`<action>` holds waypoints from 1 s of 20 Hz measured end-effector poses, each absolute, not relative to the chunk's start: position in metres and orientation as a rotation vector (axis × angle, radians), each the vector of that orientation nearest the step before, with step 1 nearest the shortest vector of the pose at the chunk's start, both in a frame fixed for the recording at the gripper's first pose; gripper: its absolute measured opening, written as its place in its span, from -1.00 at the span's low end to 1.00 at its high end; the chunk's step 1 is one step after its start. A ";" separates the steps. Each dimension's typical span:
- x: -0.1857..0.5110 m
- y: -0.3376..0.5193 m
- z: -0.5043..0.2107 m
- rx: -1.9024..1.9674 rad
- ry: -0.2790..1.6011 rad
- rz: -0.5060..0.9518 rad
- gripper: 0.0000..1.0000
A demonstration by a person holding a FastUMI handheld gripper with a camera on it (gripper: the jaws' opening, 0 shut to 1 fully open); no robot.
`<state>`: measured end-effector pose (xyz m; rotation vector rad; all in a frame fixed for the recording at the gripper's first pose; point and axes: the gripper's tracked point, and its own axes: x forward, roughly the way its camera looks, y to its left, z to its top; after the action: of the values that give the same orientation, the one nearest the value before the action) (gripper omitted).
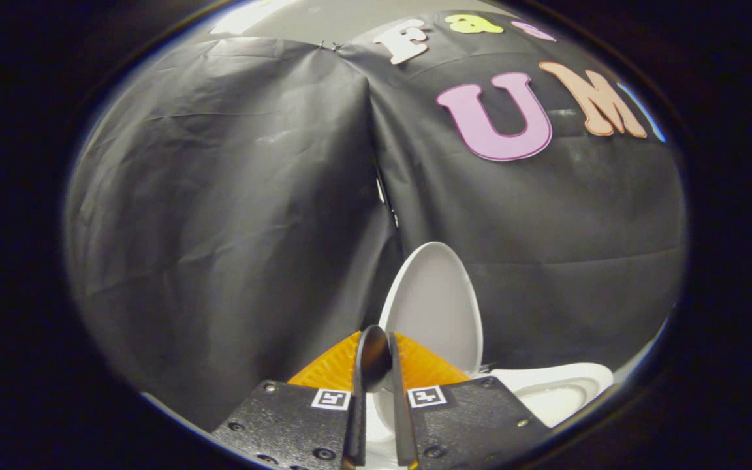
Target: Open the toilet lid.
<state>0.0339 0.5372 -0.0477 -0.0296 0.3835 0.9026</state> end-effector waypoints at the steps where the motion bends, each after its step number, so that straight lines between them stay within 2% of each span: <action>1: 0.031 0.545 -0.050 -0.032 0.390 0.922 -0.65; 7: 0.026 0.560 -0.061 -0.059 0.408 0.980 -0.61; 15: 0.015 0.566 -0.050 -0.013 0.342 0.996 0.31; 19: 0.014 0.545 -0.014 -0.015 0.243 0.989 0.62; 20: 0.015 0.538 -0.003 -0.022 0.217 0.980 0.62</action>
<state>0.0154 0.5381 -0.0035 -0.0220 0.2165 0.9803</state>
